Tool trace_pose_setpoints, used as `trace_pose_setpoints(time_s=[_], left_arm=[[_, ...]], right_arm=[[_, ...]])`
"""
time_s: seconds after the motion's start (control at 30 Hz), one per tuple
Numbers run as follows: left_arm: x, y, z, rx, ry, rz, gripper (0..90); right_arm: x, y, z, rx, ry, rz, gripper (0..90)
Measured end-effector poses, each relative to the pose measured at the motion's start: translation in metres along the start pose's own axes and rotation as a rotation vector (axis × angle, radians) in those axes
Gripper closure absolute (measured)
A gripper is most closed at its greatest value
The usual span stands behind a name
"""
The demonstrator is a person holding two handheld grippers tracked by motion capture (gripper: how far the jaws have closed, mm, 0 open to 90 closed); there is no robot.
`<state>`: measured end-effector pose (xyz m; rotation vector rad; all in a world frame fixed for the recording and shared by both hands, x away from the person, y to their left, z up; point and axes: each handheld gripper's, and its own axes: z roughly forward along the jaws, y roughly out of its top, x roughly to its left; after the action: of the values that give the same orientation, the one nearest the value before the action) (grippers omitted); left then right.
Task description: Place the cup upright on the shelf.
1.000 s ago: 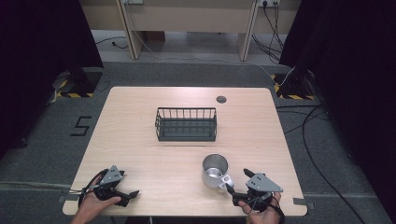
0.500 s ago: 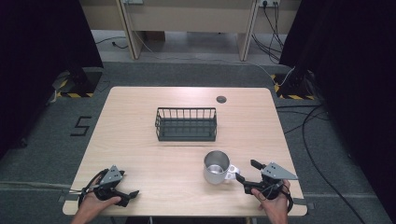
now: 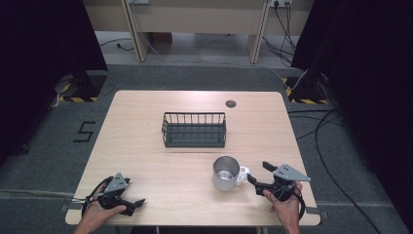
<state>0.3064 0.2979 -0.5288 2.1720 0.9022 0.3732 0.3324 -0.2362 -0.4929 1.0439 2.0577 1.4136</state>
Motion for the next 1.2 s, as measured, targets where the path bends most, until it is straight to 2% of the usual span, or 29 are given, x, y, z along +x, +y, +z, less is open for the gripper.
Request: trace_pose_setpoints(time_s=[0.23, 0.37, 0.57, 0.6, 0.63, 0.67, 0.73, 0.8, 0.97, 1.2], left_arm=[[0.000, 0.000, 0.000, 0.000, 0.000, 0.000, 0.0], [0.000, 0.000, 0.000, 0.001, 0.000, 0.001, 0.0], [0.000, 0.000, 0.000, 0.000, 0.000, 0.000, 0.0], [0.000, 0.000, 0.000, 0.000, 0.000, 0.000, 0.0], [0.000, 0.000, 0.000, 0.000, 0.001, 0.001, 0.0], [0.000, 0.000, 0.000, 0.000, 0.000, 0.000, 0.0], [0.000, 0.000, 0.000, 0.000, 0.000, 0.000, 0.0], [0.000, 0.000, 0.000, 0.000, 0.000, 0.000, 0.0], [0.000, 0.000, 0.000, 0.000, 0.000, 0.000, 0.0], [0.000, 0.000, 0.000, 0.000, -0.001, 0.000, 0.0]], right_arm=[[0.001, 0.002, 0.000, 0.005, -0.020, -0.004, 21.0], [0.009, 0.008, -0.005, -0.008, -0.018, -0.011, 20.0], [0.033, 0.023, -0.009, -0.040, 0.030, -0.060, 15.0], [0.033, 0.023, -0.009, -0.040, 0.030, -0.060, 15.0], [0.042, 0.027, -0.007, -0.068, 0.061, -0.071, 14.9], [0.046, 0.029, -0.006, -0.078, 0.071, -0.072, 14.9], [0.049, 0.031, -0.004, -0.081, 0.086, -0.076, 15.0], [0.057, 0.035, 0.002, -0.086, 0.123, -0.111, 15.0], [0.060, 0.038, 0.009, -0.082, 0.100, -0.109, 14.9], [0.063, 0.036, 0.022, -0.051, 0.122, -0.122, 15.0]])
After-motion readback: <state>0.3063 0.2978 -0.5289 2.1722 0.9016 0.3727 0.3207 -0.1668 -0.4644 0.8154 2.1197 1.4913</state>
